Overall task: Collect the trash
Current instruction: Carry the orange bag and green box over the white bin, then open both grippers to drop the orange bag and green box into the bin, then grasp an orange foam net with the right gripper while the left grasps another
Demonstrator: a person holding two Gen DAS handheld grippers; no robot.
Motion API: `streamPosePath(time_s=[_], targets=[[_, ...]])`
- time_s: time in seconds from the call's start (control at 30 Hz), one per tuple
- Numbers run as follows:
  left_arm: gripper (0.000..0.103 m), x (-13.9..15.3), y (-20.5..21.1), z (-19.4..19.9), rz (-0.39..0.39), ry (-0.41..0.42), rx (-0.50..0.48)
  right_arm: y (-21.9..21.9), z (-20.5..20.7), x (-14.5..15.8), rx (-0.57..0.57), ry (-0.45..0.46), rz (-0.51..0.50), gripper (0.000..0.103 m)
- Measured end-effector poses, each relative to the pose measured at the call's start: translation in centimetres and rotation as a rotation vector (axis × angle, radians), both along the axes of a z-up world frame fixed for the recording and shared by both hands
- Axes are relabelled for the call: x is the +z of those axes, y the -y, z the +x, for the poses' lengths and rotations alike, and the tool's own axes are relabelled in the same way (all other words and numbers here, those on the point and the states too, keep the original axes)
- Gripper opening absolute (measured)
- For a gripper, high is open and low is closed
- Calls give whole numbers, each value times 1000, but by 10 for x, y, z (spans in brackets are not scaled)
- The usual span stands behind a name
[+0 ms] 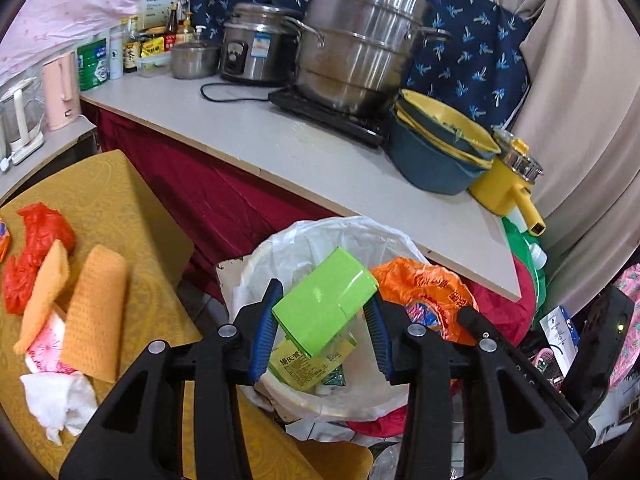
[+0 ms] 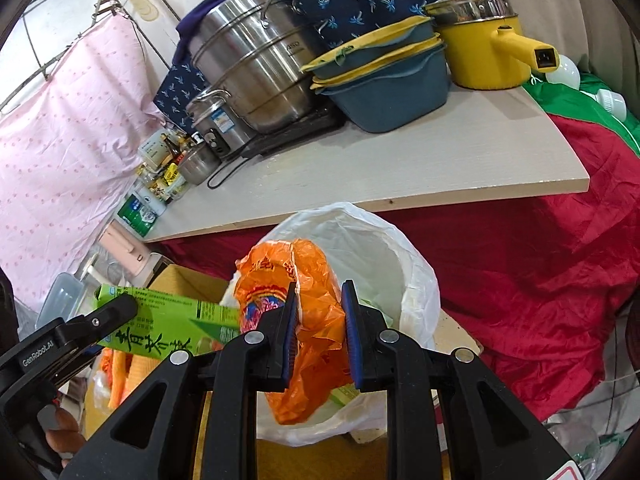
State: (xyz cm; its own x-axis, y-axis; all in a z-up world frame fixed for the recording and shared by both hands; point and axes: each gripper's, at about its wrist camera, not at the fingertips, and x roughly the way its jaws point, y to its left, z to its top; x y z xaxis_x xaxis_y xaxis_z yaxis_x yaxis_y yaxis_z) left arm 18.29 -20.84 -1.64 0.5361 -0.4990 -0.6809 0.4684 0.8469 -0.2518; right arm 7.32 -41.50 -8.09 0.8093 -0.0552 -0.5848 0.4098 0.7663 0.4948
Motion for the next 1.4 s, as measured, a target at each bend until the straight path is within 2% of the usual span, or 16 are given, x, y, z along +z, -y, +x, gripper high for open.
streamPosePath(time_s=[0.07,0.13,0.17,0.37,0.47,0.53,0.57,0.63,0.73,1.03,1.27,1.4], targets=[[37,-4,2,2,5,-4,-1,1,1,-5,1,-10,-4,20],[27,-7,4,4,15,-9,-4,2,3,-9,3,-14,0,20],[26,-9,6,5,21,-14,-8,2,5,-11,3,-15,3,20],[26,-29,16,16,72,-35,-17,3,19,-24,26,-34,8,21],[26,-36,21,21,81,-51,-25,3,24,-29,23,-43,3,28],[27,-38,24,22,85,-51,-28,4,25,-30,16,-41,5,42],[28,-38,25,23,89,-47,-31,6,24,-30,9,-37,10,46],[45,-37,26,24,79,-49,-29,8,24,-30,3,-30,15,47],[59,-32,22,24,53,-40,-15,10,20,-26,-3,-18,16,49],[70,-10,-2,11,25,-10,26,-5,13,2,17,22,-12,53],[74,9,-57,-1,9,20,120,-45,15,30,93,58,-38,55],[84,13,-91,-7,9,29,179,-79,22,40,166,62,-49,55]])
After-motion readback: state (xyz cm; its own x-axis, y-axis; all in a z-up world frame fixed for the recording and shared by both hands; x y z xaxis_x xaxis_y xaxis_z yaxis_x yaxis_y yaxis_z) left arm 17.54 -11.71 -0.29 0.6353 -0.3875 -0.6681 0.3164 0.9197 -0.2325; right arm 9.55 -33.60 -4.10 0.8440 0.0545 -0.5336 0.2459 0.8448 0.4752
